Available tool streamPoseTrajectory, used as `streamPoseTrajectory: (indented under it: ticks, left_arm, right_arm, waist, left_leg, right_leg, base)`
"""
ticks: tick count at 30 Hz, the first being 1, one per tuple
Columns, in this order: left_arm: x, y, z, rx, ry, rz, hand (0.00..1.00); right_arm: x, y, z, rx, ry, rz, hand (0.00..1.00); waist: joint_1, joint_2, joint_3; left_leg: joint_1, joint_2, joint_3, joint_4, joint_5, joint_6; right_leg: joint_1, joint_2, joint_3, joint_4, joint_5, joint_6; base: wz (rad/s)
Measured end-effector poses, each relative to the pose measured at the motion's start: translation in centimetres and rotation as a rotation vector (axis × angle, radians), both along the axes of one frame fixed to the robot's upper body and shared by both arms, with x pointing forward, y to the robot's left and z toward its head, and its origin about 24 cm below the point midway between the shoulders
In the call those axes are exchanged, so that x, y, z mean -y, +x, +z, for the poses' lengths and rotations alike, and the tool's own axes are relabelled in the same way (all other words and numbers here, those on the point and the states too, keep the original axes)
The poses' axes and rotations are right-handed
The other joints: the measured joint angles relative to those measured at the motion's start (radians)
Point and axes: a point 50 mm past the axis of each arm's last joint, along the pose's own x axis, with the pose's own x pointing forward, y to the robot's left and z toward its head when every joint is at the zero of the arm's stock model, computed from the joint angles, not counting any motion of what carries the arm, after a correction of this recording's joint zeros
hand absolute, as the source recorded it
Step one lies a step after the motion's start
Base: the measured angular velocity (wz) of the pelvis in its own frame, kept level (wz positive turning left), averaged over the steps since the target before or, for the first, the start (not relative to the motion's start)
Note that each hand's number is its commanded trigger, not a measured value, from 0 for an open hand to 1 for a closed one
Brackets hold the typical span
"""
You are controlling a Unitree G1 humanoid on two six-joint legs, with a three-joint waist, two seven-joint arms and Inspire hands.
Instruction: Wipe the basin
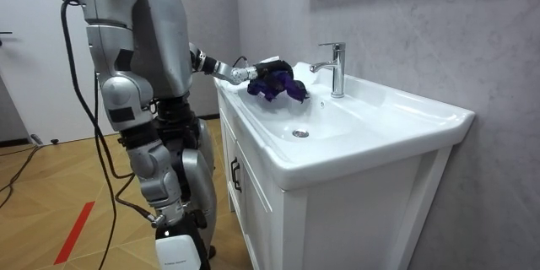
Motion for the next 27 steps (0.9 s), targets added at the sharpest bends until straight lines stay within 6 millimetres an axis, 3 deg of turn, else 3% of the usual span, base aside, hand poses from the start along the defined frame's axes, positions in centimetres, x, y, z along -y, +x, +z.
streamPoseTrajectory:
  ticks: [5, 9, 13, 19, 27]
  left_arm:
    - [-0.3, 0.3, 0.7, 0.030, -0.003, 0.002, 1.00]
    - [-0.6, 1.2, 3.7, 0.165, -0.003, -0.001, 1.00]
    - [-1.0, 1.6, 5.9, 0.271, 0.024, 0.005, 1.00]
    - [-1.3, 1.6, 6.5, 0.293, 0.030, 0.023, 1.00]
    - [-2.4, 1.5, 7.3, 0.323, 0.047, 0.067, 1.00]
  right_arm:
    - [-0.2, 0.1, 0.0, 0.002, 0.015, 0.004, 0.00]
    - [-0.2, -0.1, -0.1, -0.002, 0.025, 0.005, 0.00]
    - [-0.2, -0.2, -0.1, -0.006, 0.023, 0.003, 0.00]
    - [0.2, -0.8, 0.0, -0.026, 0.013, 0.006, 0.00]
    - [0.9, -1.6, 0.1, -0.060, -0.008, 0.009, 0.00]
  waist:
    - [-0.001, -0.006, 0.0056]
    - [0.008, -0.012, 0.0088]
    - [0.008, 0.003, 0.0067]
    - [0.019, 0.026, 0.0069]
    - [0.029, 0.034, 0.0039]
  left_leg:
    - [-0.007, -0.004, -0.014, 0.010, 0.000, 0.000]
    - [-0.010, -0.004, -0.021, 0.012, 0.000, 0.000]
    - [-0.003, -0.005, -0.021, 0.011, 0.000, 0.000]
    - [0.005, -0.005, -0.018, 0.010, 0.000, 0.000]
    - [-0.002, -0.006, -0.020, 0.010, 0.000, 0.000]
  right_leg:
    - [0.003, -0.004, -0.009, -0.003, -0.004, 0.002]
    - [0.004, -0.002, -0.011, -0.013, -0.003, 0.002]
    - [0.014, -0.003, -0.011, -0.014, -0.003, 0.002]
    - [0.021, -0.002, -0.010, -0.015, -0.003, 0.002]
    - [0.011, -0.002, -0.003, -0.013, -0.003, 0.002]
  base:
    - [0.08]
    - [0.05]
    - [-0.01]
    - [0.00]
    - [0.00]
